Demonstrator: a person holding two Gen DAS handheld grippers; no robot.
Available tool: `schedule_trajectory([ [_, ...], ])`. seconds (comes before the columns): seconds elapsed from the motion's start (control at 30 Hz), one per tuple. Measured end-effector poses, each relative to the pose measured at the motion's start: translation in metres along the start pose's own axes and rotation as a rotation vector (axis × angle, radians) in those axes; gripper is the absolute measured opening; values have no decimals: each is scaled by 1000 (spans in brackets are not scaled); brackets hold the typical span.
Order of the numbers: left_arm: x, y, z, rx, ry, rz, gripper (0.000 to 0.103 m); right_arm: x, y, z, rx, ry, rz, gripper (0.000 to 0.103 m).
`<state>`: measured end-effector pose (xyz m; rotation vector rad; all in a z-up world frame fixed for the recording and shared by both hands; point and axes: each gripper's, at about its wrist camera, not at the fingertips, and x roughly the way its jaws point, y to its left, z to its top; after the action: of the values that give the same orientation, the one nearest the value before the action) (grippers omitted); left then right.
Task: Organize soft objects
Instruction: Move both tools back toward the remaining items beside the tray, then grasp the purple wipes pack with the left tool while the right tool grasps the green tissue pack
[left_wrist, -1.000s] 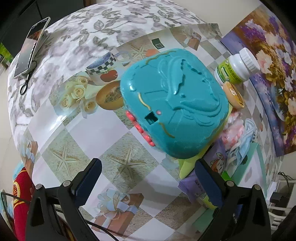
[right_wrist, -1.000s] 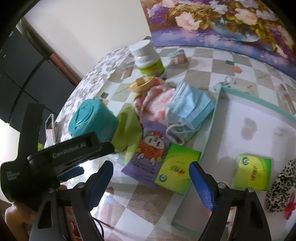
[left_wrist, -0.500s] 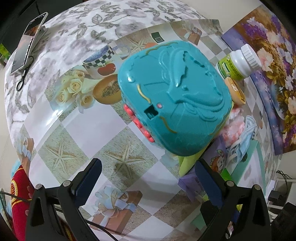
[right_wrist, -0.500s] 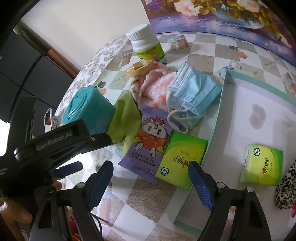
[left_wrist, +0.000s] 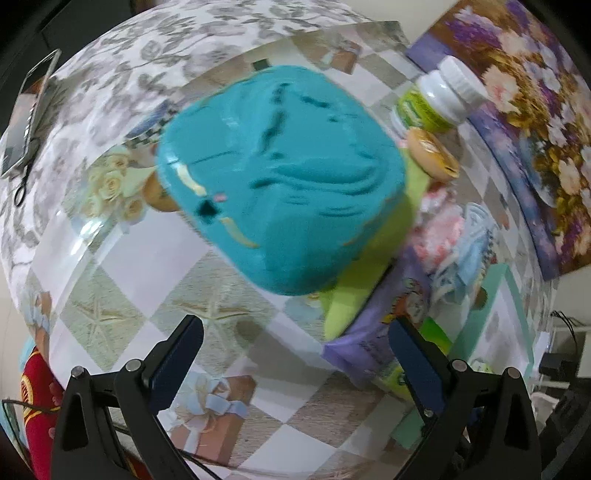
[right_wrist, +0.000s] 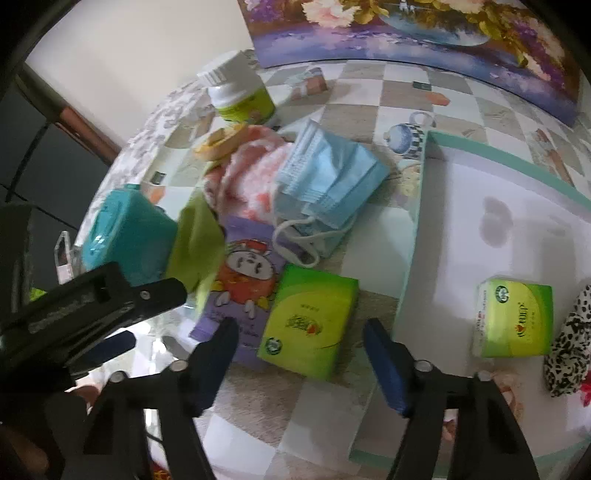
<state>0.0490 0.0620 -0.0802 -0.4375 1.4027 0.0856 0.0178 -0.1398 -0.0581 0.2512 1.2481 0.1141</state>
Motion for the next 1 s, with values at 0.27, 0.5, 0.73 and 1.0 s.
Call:
schedule_trajectory([
  [0.27, 6, -29, -3, 77, 16, -44, 100, 8, 11, 1, -46, -4, -64, 64],
  [0.5, 13, -33, 6, 86, 14, -54, 100, 19, 17, 0, -76, 25, -100, 58],
  [0.73, 14, -45, 10, 137, 7, -78, 94, 18, 18, -2, -79, 40, -106, 56],
  [1.0, 33, -64, 12, 218, 50, -106, 79, 16, 10, -8, -40, 59, -65, 56],
])
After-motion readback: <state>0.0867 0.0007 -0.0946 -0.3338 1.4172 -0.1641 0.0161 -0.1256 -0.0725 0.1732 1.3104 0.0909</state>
